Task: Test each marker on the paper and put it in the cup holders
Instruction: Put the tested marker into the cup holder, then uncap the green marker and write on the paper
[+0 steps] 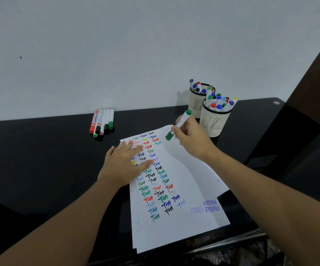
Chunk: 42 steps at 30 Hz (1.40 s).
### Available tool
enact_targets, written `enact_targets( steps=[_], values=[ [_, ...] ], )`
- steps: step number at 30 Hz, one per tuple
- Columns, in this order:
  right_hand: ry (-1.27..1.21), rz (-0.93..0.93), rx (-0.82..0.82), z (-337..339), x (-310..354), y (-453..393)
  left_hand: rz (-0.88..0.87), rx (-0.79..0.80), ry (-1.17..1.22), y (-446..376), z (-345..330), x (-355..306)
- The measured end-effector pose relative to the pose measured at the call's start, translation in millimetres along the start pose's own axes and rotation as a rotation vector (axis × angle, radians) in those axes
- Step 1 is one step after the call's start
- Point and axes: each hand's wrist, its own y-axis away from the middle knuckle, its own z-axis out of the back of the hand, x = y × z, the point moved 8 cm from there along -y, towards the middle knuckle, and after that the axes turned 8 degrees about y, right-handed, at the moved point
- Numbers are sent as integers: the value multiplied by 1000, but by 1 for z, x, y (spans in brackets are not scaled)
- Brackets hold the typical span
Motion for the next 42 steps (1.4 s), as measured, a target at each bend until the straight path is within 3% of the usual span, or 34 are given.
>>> enact_targets(
  steps=[7,16,25,34,42],
  values=[
    [75,168,-269,55,32,-11,-4,-4,13,0,2,-1],
    [204,116,-513,135,34,-60,3,-1,33,1,2,-1],
    [234,-105,-493,157,-7,-100,8,4,54,0,4,-1],
    [208,-96,-512,161,-13,-115,14,9,63,0,4,-1],
    [230,-182,-370,150,-26,-129,11,0,58,0,5,0]
  ],
)
